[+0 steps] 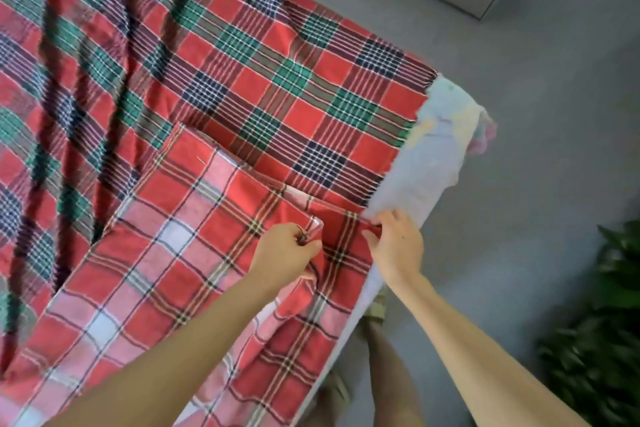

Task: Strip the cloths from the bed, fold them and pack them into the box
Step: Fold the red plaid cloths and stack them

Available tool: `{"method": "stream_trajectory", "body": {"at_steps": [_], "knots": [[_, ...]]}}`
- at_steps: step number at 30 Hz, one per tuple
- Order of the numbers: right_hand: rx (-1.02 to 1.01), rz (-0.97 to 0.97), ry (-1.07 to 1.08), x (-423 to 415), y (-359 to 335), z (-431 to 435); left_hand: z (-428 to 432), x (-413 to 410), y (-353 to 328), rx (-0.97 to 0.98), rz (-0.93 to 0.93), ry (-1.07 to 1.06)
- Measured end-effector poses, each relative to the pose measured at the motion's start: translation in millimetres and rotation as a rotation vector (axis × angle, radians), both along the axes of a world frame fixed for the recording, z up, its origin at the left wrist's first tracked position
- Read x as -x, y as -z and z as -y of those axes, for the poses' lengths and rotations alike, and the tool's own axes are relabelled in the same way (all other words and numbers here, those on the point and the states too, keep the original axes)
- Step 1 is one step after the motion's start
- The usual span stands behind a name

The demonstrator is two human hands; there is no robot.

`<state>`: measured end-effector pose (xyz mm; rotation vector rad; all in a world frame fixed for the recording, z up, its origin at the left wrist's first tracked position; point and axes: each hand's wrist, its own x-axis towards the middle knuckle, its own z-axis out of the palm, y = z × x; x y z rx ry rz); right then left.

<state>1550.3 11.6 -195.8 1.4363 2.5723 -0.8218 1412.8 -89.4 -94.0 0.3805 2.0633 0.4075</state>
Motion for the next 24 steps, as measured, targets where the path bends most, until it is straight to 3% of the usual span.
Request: {"method": "stream_trajectory", "body": {"at_steps": [6,16,20,24], "knots": [[-0.050,0.035,-0.025,-2.0,3.2,-9.6,-9.9,4.3,-4.3,-0.002,-0.059,0.146],[0.152,-0.021,-0.001,0.0,7.0,-12.0,5.4,0.3,-13.3,-0.021,0.052,0.035],[0.206,0.078,-0.036,4.3,-30.8,-10.5,14.3,-5.0,-24.3,-0.054,0.034,0.040],[0.330,-0.091,0.014,12.2,-94.8,19.1,34.5,-10.8,-44.5,-0.085,-0.012,0.031]]}}
